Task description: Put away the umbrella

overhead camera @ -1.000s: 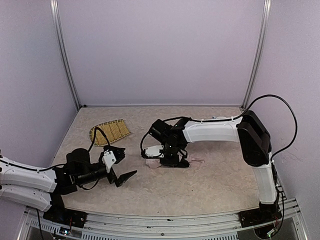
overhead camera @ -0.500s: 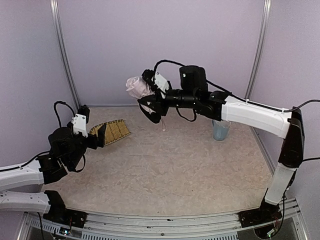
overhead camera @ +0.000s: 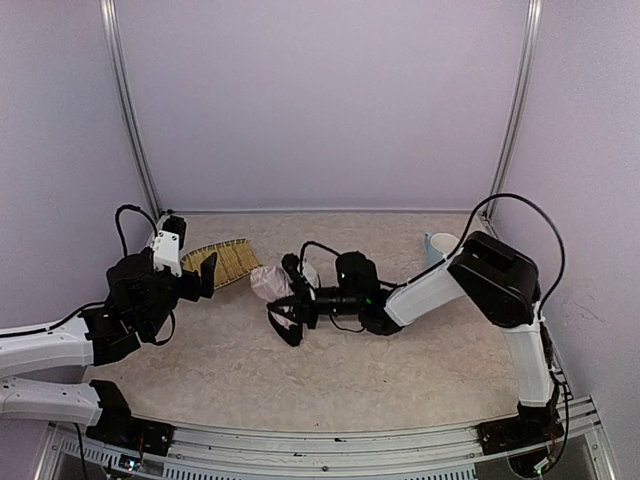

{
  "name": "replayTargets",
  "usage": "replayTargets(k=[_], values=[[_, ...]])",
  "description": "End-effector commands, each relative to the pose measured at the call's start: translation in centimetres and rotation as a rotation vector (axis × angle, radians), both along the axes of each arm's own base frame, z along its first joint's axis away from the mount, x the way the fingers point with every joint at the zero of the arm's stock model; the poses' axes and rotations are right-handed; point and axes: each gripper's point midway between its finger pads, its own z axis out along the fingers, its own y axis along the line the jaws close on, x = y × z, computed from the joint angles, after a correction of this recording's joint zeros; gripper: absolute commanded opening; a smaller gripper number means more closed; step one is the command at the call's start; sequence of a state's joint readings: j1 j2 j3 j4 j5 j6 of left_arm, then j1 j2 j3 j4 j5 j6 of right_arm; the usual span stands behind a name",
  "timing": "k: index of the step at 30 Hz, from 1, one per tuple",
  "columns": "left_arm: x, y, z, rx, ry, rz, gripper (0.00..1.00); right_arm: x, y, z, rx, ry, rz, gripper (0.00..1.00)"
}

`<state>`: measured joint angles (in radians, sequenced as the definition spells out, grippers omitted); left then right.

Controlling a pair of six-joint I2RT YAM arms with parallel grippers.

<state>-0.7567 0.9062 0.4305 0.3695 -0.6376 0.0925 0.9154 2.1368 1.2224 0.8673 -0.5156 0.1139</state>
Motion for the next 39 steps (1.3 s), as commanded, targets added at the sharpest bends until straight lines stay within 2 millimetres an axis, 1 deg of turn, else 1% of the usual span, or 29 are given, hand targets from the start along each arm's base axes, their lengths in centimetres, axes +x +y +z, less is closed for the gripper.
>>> replayTargets(k=[1,2,3,5,9,11,13,14,16,19,21,23,26,28,29,31,32,33,34,35,36,37,38,39], values=[[0.6,-0.6,0.6,-0.014,-0.012,-0.013,0.99,-3.0,-1.6,-15.3,-0.278,0.314,0.046,0.00],[0.7,-0.6,0.6,-0.010,-0.013,-0.012,0.99,-3.1,-2.1,-16.2,-0.287,0.331,0.040,0.00],[0.7,-0.6,0.6,-0.007,-0.014,-0.012,0.99,-2.9,-2.4,-16.2,-0.280,0.336,0.033,0.00],[0.8,-0.7,0.7,-0.005,-0.019,-0.015,0.99,-2.1,-2.4,-14.6,-0.256,0.291,0.020,0.00],[1.0,-1.1,0.4,0.001,-0.016,-0.035,0.99,0.0,-1.4,-10.2,-0.257,0.195,-0.015,0.00],[1.1,-1.2,0.2,0.012,-0.009,-0.037,0.99,1.6,-0.9,-7.1,-0.263,0.158,-0.055,0.00],[1.1,-1.0,0.1,0.022,-0.004,-0.026,0.99,3.5,-0.9,-3.1,-0.266,0.084,-0.117,0.00],[1.1,-0.9,0.1,0.024,-0.003,-0.021,0.99,4.3,-1.4,-1.5,-0.280,0.056,-0.159,0.00],[1.1,-0.7,0.0,0.025,0.003,-0.015,0.99,5.9,-3.1,0.2,-0.351,0.002,-0.259,0.00],[0.9,-0.5,-0.2,0.024,0.004,-0.019,0.99,8.6,-7.0,1.8,-0.487,-0.055,-0.434,0.00],[0.9,-0.5,-0.4,0.027,0.006,-0.024,0.99,9.9,-9.8,2.6,-0.581,-0.074,-0.531,0.00],[1.0,-0.5,-0.6,0.033,0.011,-0.023,0.99,10.3,-12.2,3.1,-0.689,-0.097,-0.593,0.00],[1.3,-0.7,-0.8,0.048,0.019,-0.028,0.99,10.4,-15.0,3.1,-0.853,-0.126,-0.632,0.00],[1.5,-1.0,-1.1,0.061,0.026,-0.033,0.99,9.8,-16.1,2.0,-0.971,-0.111,-0.605,0.00],[1.6,-1.1,-1.1,0.065,0.029,-0.038,0.99,9.4,-16.3,1.4,-1.016,-0.091,-0.569,0.00],[1.7,-1.4,-1.2,0.071,0.036,-0.052,0.99,7.8,-16.2,-0.4,-1.090,-0.021,-0.463,0.00],[1.7,-1.6,-1.2,0.071,0.040,-0.057,0.99,6.9,-16.2,-1.6,-1.129,0.022,-0.418,0.02],[1.8,-1.7,-1.3,0.070,0.046,-0.064,0.99,6.2,-16.2,-2.7,-1.154,0.069,-0.378,0.07],[1.7,-1.8,-1.4,0.067,0.050,-0.067,0.99,5.8,-16.2,-3.8,-1.181,0.109,-0.356,0.16],[1.7,-1.8,-1.6,0.068,0.056,-0.070,0.99,4.8,-15.8,-5.0,-1.188,0.165,-0.305,0.30],[1.7,-1.8,-1.8,0.066,0.061,-0.073,0.99,4.1,-15.5,-5.9,-1.200,0.208,-0.275,0.71],[1.6,-1.9,-2.0,0.065,0.066,-0.077,0.99,3.8,-15.4,-6.4,-1.211,0.234,-0.268,0.96],[1.6,-1.9,-2.2,0.065,0.071,-0.082,0.99,3.9,-15.0,-6.3,-1.205,0.238,-0.280,1.00],[1.6,-2.0,-2.4,0.069,0.079,-0.086,0.99,4.1,-14.5,-5.4,-1.179,0.227,-0.290,1.00]])
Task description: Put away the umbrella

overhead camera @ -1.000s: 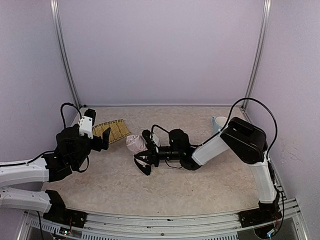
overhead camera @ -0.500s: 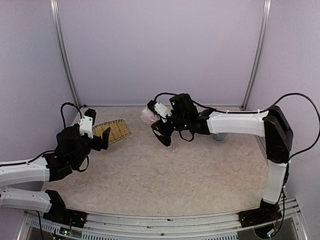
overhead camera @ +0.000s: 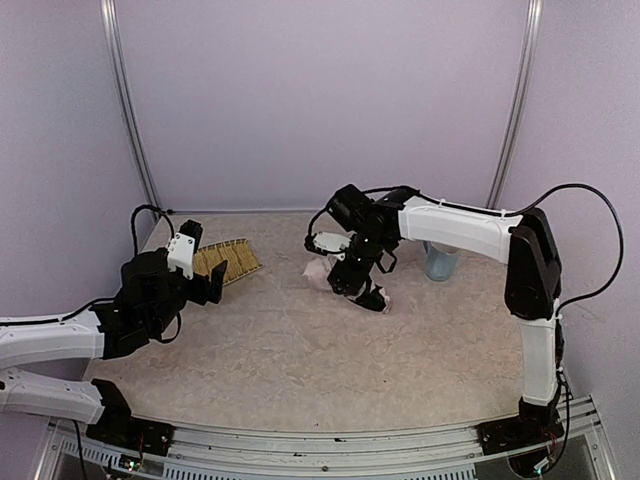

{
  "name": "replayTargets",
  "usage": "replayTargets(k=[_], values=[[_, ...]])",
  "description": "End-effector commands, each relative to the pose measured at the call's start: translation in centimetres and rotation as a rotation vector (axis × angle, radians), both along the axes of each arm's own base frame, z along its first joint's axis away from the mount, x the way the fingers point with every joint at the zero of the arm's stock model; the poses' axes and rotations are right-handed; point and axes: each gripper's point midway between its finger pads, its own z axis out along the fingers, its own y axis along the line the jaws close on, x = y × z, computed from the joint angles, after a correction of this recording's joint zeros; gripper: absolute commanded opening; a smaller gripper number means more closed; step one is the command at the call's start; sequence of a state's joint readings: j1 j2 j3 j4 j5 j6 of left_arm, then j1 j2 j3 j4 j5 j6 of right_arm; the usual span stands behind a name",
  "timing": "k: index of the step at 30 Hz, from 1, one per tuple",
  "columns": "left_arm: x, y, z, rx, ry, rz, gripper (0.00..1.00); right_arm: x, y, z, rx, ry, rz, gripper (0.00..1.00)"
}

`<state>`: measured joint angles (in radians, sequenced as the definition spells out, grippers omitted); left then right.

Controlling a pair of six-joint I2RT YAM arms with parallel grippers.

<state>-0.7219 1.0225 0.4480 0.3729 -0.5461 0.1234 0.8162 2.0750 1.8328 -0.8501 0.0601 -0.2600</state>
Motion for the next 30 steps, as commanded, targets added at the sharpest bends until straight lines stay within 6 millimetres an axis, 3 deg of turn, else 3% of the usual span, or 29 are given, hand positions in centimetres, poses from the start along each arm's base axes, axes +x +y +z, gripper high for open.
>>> replayTargets(k=[1,6,9,11,15,19,20,22,25,27,30], values=[[0.2,-0.6,0.3,-0.012,0.011,-0.030,0.99,-2.8,0.7,0.2,0.006,0.124,0.016,1.00],[0.2,-0.8,0.1,-0.001,0.024,-0.039,0.99,-3.2,3.0,9.9,0.288,-0.009,0.112,1.00],[0.3,-0.8,0.2,-0.003,0.022,-0.037,0.99,-2.1,0.9,14.7,0.402,-0.119,0.070,1.00],[0.4,-0.9,0.2,-0.003,0.020,-0.037,0.99,-0.1,-2.2,16.1,0.427,-0.182,-0.033,1.00],[0.5,-0.9,0.2,0.007,0.023,-0.039,0.99,3.7,-10.4,18.1,0.497,-0.304,-0.272,1.00],[1.0,-0.4,0.0,0.016,0.034,-0.021,0.99,6.2,-21.3,20.0,0.621,-0.460,-0.552,1.00],[1.2,-0.1,-0.1,0.010,0.039,-0.010,0.99,6.2,-24.1,18.8,0.636,-0.468,-0.627,1.00],[1.9,1.2,-0.4,-0.019,0.052,0.037,0.99,6.4,-30.6,18.2,0.679,-0.541,-0.793,1.00],[3.4,3.9,-1.0,-0.102,0.085,0.123,0.99,5.1,-37.2,15.8,0.673,-0.633,-0.990,1.00],[4.2,6.1,-1.4,-0.144,0.091,0.197,0.99,4.0,-40.1,13.8,0.685,-0.661,-1.087,1.00],[5.2,9.1,-2.1,-0.179,0.083,0.301,0.99,2.8,-42.3,10.6,0.697,-0.675,-1.158,1.00]])
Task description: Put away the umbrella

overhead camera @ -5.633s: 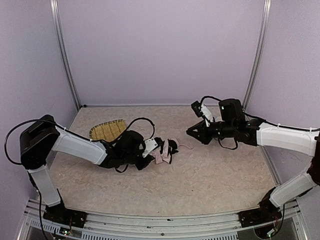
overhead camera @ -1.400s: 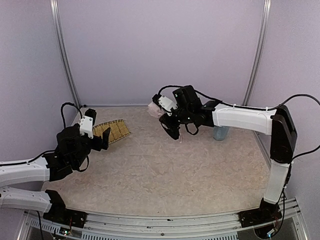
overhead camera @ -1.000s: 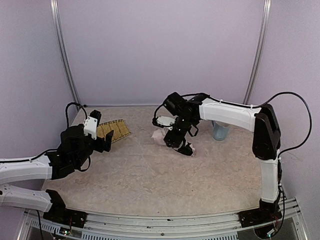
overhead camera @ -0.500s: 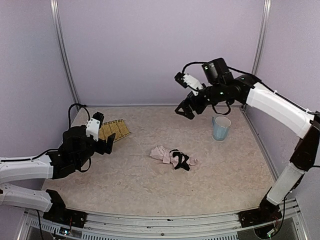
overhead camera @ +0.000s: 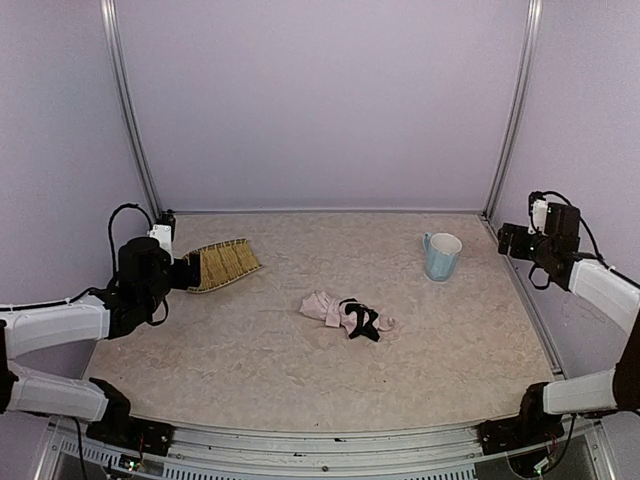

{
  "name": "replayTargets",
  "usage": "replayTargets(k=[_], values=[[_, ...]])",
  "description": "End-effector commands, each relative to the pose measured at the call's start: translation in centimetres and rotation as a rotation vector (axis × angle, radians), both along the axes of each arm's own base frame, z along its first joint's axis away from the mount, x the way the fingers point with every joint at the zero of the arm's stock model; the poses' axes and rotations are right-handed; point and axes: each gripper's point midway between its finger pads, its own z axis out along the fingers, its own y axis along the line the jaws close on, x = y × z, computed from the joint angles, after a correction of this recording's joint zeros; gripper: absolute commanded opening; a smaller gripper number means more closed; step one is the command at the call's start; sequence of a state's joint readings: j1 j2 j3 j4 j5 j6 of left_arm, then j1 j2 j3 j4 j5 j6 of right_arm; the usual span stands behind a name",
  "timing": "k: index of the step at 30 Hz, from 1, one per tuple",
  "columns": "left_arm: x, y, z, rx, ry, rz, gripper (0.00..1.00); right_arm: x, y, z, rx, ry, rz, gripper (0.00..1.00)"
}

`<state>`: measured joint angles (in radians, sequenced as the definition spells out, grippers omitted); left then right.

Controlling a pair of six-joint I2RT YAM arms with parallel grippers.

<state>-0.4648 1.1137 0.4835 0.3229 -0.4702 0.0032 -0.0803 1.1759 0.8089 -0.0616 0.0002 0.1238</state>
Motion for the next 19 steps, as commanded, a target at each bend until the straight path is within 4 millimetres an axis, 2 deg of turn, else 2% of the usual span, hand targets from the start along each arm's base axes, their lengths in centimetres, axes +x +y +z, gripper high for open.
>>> replayTargets(k=[1,5,11,16,19], values=[[1.5,3.3,0.2,-0.108,-0.034,0.129,0.99,-0.6,-3.0,-0.1,0.064,-0.159,-0.126,1.00],[2.2,6.5,-0.7,-0.149,-0.068,0.237,0.99,-1.7,-4.3,-3.4,0.051,-0.165,-0.210,1.00],[2.2,11.1,-2.2,-0.129,-0.105,0.391,0.99,-3.0,-5.2,-4.8,0.050,-0.247,-0.278,1.00],[2.2,11.7,-4.0,-0.102,-0.098,0.406,0.99,-2.9,-5.2,-6.3,0.059,-0.227,-0.282,1.00],[2.4,11.7,-4.2,-0.084,-0.095,0.400,0.99,-3.3,-5.6,-6.9,0.057,-0.226,-0.310,1.00]])
